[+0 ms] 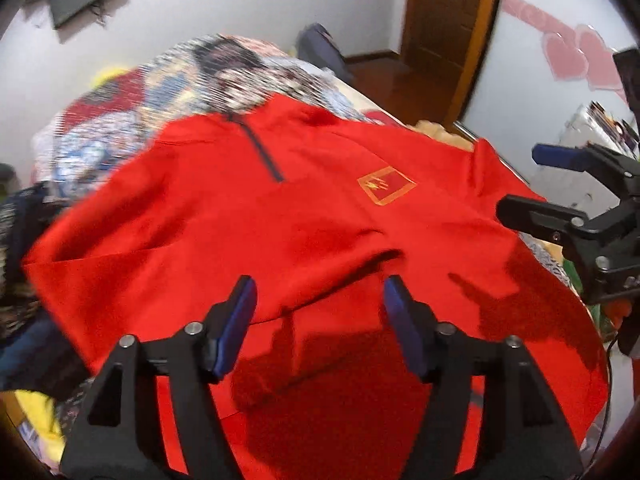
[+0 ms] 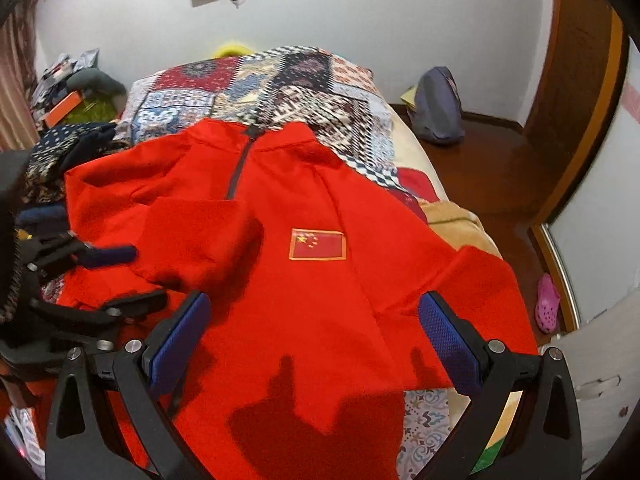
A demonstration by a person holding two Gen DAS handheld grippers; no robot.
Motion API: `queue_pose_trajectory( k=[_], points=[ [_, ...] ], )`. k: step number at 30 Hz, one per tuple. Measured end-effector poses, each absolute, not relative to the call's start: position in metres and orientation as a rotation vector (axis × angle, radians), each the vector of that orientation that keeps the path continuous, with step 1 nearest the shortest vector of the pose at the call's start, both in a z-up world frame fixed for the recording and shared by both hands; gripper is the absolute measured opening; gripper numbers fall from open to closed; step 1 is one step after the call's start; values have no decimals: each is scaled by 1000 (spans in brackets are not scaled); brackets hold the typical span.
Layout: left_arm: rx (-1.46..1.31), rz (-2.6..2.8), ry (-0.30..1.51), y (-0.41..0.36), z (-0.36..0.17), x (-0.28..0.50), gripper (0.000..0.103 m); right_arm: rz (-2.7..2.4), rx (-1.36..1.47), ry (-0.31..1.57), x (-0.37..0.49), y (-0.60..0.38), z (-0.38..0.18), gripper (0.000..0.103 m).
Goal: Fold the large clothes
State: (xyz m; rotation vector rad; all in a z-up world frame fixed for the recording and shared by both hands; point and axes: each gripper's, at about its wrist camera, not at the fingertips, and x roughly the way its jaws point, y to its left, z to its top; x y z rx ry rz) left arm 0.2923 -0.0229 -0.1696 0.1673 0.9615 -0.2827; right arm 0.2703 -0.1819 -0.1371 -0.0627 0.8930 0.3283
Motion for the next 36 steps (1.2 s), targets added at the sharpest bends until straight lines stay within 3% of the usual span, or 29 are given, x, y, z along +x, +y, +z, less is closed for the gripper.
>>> queue_pose_trajectory(
  k=[7,20,25,31,32,34,35,36],
  points=[
    [197,-58,886,62,-144,260,83,414,-173,864,266,-139,-131,103],
    [78,117,1051,168,-214,214,83,581,-358,981,289,-28,-185,100],
    [70,97,1102,163,-246,220,83,610,-414,1039,295,-3,-208,85],
    [40,86,1090,157,-257,233,83,650,-444,1075,302,6,-221,59],
    [32,86,1084,157,-258,236,83,656,-433,1077,305,6,-221,48],
    [19,90,1082,156,-259,245,83,669,-415,1076,308,6,-222,39],
    [13,96,1078,155,-259,250,83,668,-410,1071,309,7,-221,30],
    [7,105,1073,155,-259,253,83,666,-407,1066,310,7,-220,15]
  ],
)
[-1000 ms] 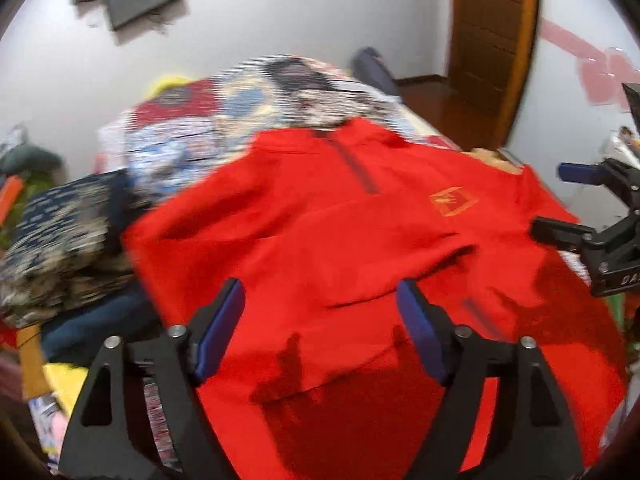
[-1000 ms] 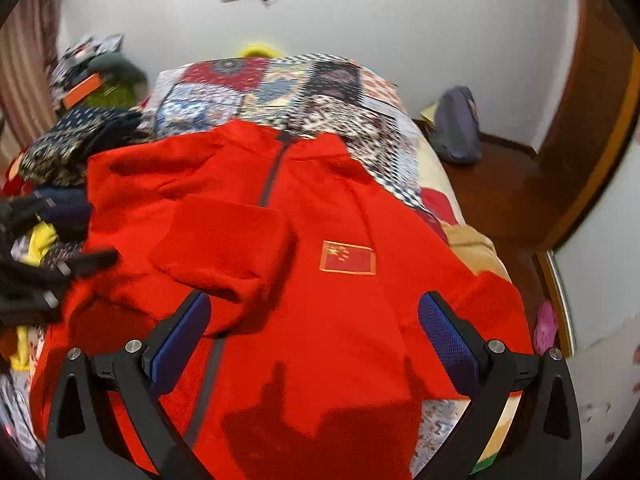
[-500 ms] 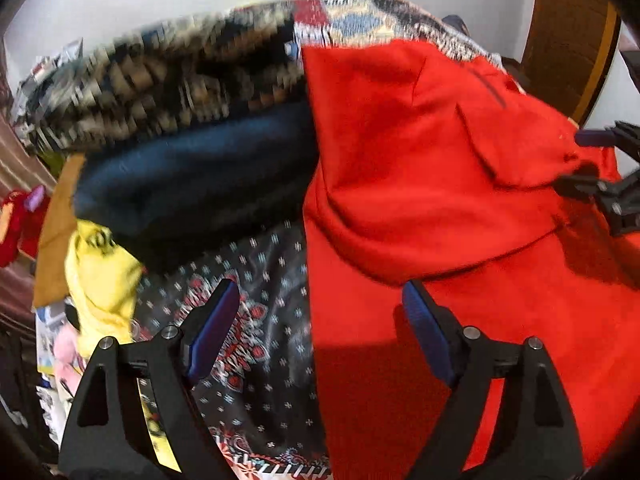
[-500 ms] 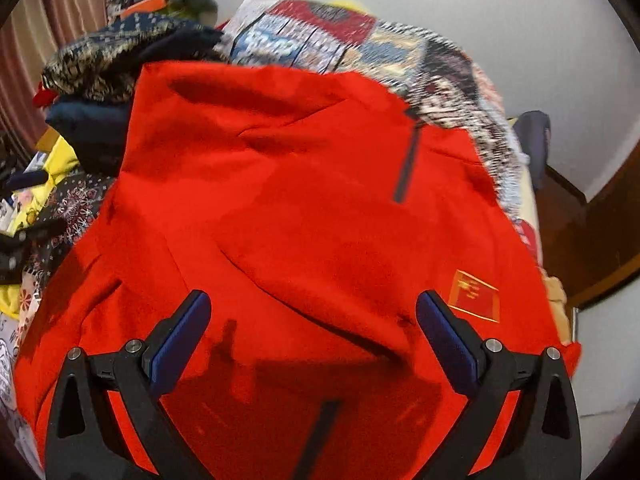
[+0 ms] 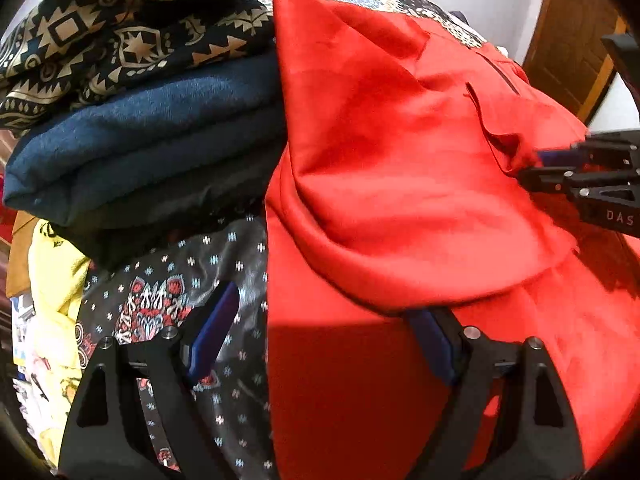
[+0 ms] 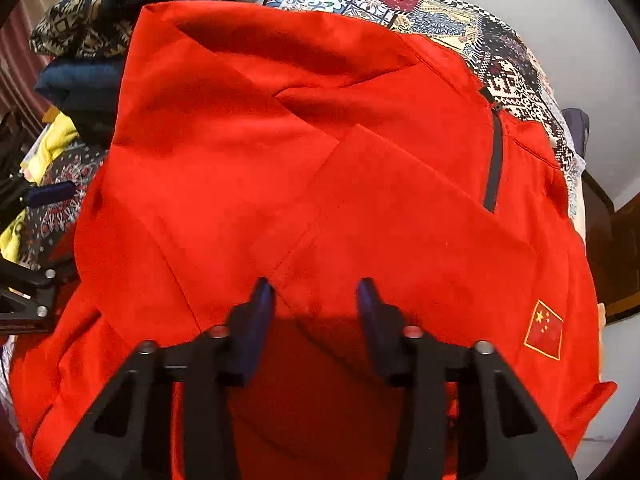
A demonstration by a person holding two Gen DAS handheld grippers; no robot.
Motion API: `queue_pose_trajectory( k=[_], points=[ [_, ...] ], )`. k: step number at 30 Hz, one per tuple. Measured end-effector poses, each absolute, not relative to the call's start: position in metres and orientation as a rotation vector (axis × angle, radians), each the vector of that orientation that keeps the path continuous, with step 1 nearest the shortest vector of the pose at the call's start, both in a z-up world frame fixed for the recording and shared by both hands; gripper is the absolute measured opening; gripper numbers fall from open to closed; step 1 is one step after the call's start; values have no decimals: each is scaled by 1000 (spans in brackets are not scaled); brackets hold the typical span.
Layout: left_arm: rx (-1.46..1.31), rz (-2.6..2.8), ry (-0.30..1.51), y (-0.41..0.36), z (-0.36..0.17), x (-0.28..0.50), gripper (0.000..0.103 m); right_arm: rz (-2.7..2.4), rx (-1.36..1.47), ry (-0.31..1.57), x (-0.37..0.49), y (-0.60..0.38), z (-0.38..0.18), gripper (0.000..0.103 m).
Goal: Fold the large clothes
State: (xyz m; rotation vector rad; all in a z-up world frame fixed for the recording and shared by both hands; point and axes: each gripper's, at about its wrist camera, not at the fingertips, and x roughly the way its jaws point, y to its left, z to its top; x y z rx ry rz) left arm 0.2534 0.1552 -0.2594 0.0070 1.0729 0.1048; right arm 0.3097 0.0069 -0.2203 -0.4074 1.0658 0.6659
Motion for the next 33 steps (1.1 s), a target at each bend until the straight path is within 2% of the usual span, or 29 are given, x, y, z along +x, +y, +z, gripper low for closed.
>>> queue_pose_trajectory(
  k=[1,5,8,10,11,12,13,18,21,33],
  points=[
    [4,118,1066,156,-260,257,83,663,-405,1064,311,8,-220,8],
    [7,174,1023,153,-256,270,83,625,-361,1008,314,7,-206,7],
    [20,165,984,146,-250,276,60,595,-296,952,317,-8,-184,6],
    [17,136,982,141,-247,280,33,566,-251,908,320,-23,-165,6],
    [18,129,982,140,-246,282,26,549,-231,885,321,-31,-154,6],
    [22,134,978,140,-245,284,13,531,-211,862,322,-41,-144,6],
    [34,159,969,139,-242,285,9,518,-196,847,325,-48,-137,6],
    [-49,210,918,158,-218,290,7,428,-91,768,334,-100,-99,6],
    [-70,228,905,168,-212,290,7,389,-44,768,339,-125,-96,6],
    [-50,264,987,164,-247,283,7,317,77,953,317,-197,-166,6]
  ],
)
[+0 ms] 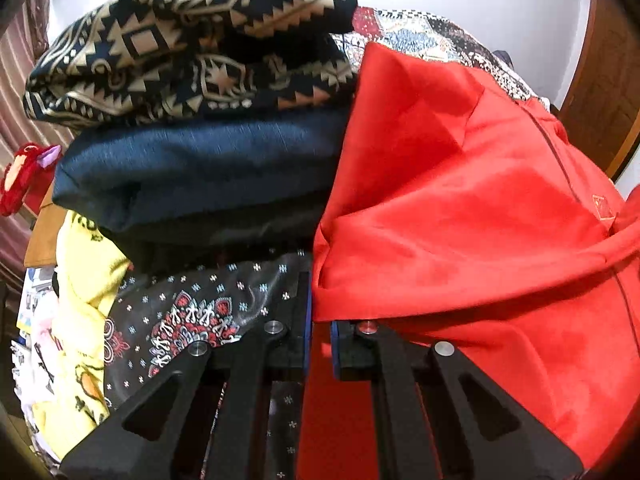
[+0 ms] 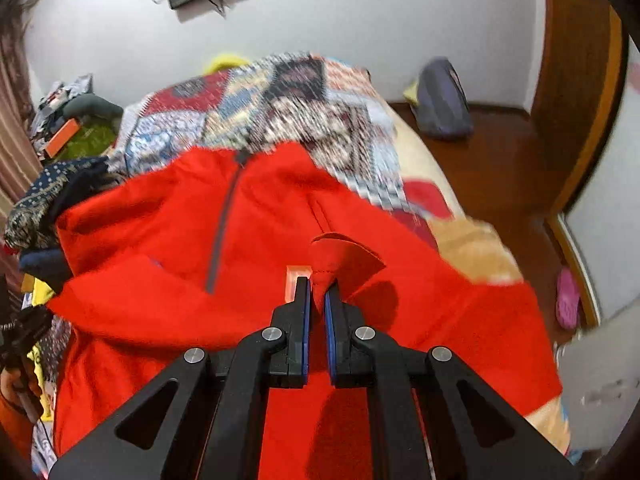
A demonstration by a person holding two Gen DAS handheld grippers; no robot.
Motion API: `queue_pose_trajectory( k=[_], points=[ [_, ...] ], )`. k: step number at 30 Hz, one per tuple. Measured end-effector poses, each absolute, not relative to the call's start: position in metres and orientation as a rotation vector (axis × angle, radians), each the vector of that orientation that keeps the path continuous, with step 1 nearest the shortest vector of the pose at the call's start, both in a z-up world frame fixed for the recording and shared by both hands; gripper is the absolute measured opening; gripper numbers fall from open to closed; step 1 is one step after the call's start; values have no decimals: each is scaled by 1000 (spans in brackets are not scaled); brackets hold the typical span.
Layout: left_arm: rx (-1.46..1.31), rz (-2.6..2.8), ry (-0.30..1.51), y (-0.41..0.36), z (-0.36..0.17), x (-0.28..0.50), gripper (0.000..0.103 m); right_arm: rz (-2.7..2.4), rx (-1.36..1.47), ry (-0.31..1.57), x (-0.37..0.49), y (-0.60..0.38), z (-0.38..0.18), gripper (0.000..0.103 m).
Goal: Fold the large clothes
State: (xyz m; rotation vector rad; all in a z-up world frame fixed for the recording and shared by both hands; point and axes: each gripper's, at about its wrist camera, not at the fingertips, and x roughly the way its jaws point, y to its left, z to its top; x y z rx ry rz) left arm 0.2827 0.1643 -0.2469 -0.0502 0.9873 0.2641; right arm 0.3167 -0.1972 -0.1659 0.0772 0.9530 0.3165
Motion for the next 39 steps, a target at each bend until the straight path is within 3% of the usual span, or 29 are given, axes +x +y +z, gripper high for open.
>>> queue_pose_trajectory(
  k=[12,14,18,19,21,25,28,30,33,39],
  points=[
    [-17,217,1066,156,-259,270,13,351,139,1161,269,-228,-215,8],
    [-14,203,1087,158,-258,260,19,343,128,1177,264,-231,-215,14],
    [-3,192,1088,157,-246,242,46,306,104,1177,254,-240,-209,39],
    [0,187,1080,157,-242,238,48,302,104,1170,252,-242,-206,41],
    [13,175,1056,153,-229,230,50,299,108,1148,249,-247,-197,42],
    [10,163,982,144,-195,221,69,276,130,1104,252,-259,-178,43],
    [5,146,925,131,-169,229,72,249,167,1048,256,-274,-162,44],
    [-5,132,890,123,-154,234,77,218,202,1001,258,-288,-150,54],
    [-24,112,833,110,-135,242,87,170,249,940,261,-309,-138,58],
    [-10,53,799,74,-127,281,89,51,313,948,274,-349,-151,58]
  ],
)
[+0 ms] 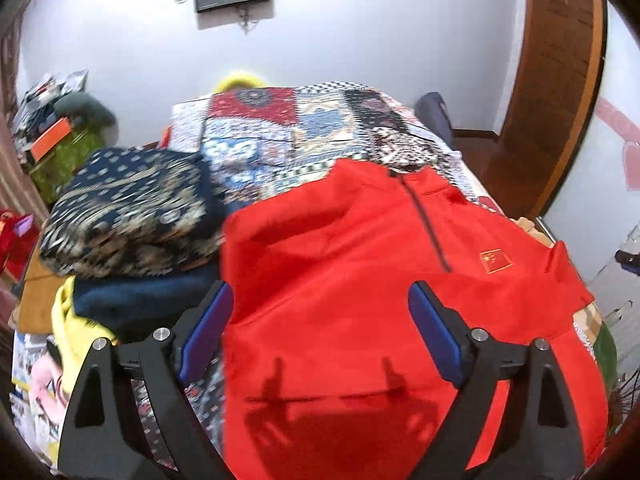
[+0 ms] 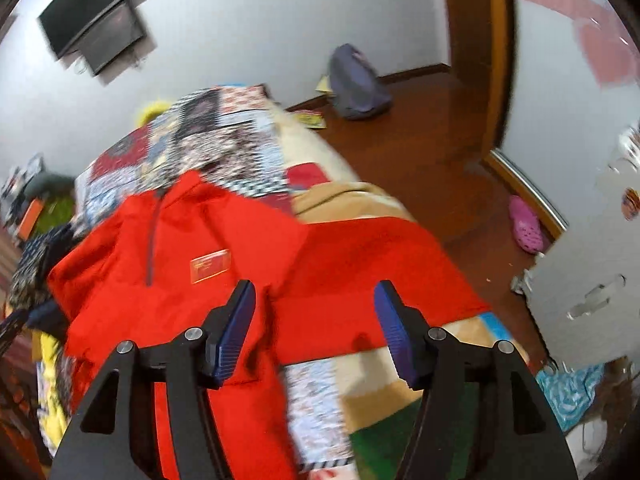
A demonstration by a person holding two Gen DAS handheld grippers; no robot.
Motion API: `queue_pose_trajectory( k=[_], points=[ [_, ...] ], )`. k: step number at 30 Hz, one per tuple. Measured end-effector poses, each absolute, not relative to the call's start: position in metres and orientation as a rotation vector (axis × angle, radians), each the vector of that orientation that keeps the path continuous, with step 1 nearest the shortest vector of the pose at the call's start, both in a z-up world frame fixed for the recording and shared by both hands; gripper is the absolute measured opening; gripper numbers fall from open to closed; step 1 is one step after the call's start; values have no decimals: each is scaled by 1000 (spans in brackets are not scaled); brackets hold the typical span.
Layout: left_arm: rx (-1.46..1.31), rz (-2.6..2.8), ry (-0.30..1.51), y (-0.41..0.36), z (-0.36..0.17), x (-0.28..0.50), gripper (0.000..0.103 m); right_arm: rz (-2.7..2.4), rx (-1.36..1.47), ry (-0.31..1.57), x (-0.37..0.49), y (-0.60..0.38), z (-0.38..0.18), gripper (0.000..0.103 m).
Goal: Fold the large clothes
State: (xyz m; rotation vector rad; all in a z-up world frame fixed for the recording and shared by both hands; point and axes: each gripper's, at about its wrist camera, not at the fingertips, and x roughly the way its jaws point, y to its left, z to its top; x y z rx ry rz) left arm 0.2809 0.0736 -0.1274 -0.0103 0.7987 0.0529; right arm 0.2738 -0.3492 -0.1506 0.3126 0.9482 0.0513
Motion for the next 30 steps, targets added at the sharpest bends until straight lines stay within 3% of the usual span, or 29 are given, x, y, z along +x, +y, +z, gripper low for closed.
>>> queue_pose_trajectory(
  k=[13,23,25,27,30],
  points=[
    [-17,-62,935,12,-191,333,89,-91,641,1191,301,-414,-273,58],
    [-21,-57,983,4,-219,345,89,-216,742,1114,335,-437,-293,58],
    [-12,-52,982,3,-220,344,89,-244,718,1095,341,-436,-291,46],
    [-5,-48,978,4,-219,343,89,-263,683,1088,345,-434,-284,16],
    [1,-46,963,4,-214,340,89,-241,661,1043,342,-430,-265,8]
  ],
)
